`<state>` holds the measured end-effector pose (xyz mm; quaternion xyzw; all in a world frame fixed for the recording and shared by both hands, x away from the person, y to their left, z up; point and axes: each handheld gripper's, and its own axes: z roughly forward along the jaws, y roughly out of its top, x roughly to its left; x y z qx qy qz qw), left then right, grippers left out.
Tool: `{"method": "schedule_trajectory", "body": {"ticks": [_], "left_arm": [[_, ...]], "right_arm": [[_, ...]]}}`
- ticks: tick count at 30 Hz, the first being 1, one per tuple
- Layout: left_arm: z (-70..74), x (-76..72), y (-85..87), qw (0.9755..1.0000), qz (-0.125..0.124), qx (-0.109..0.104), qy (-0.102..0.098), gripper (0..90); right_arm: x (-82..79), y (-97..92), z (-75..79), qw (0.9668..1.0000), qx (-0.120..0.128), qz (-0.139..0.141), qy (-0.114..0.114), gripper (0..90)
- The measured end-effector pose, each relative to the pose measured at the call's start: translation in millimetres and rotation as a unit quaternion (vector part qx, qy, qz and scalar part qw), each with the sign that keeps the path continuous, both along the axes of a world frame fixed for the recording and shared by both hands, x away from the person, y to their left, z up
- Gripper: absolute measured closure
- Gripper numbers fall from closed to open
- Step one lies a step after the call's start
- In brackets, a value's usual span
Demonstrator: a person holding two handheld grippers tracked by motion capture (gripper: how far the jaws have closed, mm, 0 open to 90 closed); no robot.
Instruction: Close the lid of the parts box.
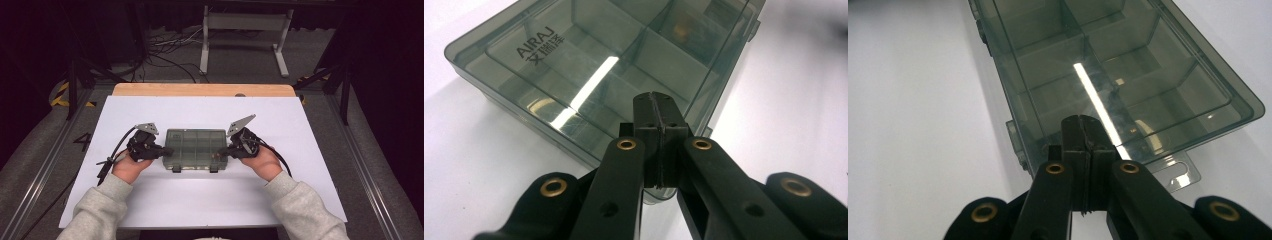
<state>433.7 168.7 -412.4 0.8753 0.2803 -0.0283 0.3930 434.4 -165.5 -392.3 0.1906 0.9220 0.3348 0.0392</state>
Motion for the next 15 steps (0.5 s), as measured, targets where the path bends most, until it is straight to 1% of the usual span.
{"method": "schedule_trajectory", "body": {"ticks": [6, 10, 14, 15], "left_arm": [[-1.5, 1.0, 1.9, 1.0, 0.001, -0.004, 0.004, 89.6], [-1.9, 0.5, 2.3, 1.0, 0.003, -0.002, -0.002, 89.6], [-2.5, 0.4, 2.6, 1.0, 0.002, -0.003, -0.002, 89.7], [-2.3, -0.6, 2.3, 1.0, 0.002, -0.001, -0.005, 89.7]], "right_arm": [[-0.4, 0.9, -2.6, 1.0, 0.0, 0.0, 0.001, 90.0], [-1.6, 1.8, -3.4, 1.0, -0.001, -0.001, -0.004, 90.0], [-2.6, 0.8, -4.2, 1.0, 0.003, -0.007, -0.002, 89.9], [-3.0, 0.8, -4.4, 0.9999, 0.004, -0.009, -0.002, 90.0]]}}
